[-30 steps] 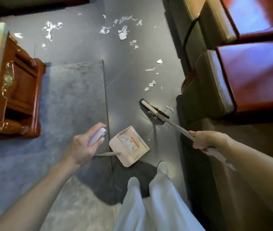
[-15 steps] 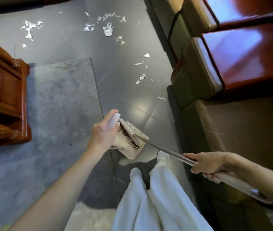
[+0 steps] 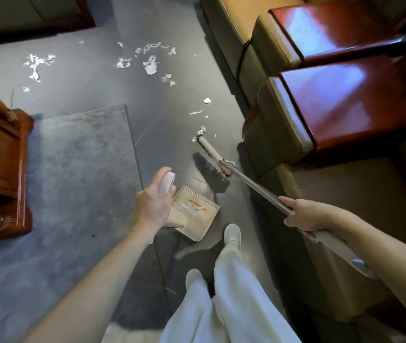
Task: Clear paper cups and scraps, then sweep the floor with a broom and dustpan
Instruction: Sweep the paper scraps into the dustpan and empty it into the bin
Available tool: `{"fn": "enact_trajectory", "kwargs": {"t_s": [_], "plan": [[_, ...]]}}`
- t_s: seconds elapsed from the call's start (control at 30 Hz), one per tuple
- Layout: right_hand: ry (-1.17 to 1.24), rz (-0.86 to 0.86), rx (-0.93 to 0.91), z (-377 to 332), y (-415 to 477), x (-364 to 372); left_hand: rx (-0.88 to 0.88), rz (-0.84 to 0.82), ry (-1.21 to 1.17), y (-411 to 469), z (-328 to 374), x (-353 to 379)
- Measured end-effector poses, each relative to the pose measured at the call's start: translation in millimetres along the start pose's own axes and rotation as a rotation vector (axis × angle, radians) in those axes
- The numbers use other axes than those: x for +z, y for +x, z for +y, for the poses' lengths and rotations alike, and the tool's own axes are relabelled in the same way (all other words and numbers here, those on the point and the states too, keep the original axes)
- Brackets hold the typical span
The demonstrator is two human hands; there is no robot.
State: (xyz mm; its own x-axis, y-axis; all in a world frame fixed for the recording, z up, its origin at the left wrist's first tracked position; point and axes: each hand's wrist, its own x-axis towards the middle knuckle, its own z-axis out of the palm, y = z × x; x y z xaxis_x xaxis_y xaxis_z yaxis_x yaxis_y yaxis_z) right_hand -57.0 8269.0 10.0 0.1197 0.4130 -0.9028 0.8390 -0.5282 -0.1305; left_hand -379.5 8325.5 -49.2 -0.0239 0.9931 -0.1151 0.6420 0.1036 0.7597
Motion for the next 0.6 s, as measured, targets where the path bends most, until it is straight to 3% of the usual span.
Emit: {"fn": "enact_trajectory", "kwargs": {"t_s": [0.27,0.37,0.6], "plan": [[-0.129,0.073,0.032,7,86,-87,-0.141,0.125,-0.066,78,49,52],[-0.135,-0.006,-0.006,0,109,-104,-0.134,0.142,-0.045,104,67,70],[0.138,-0.271,-0.076,-3,107,-116,-0.129,0.146,-0.042,145,93,91]]}}
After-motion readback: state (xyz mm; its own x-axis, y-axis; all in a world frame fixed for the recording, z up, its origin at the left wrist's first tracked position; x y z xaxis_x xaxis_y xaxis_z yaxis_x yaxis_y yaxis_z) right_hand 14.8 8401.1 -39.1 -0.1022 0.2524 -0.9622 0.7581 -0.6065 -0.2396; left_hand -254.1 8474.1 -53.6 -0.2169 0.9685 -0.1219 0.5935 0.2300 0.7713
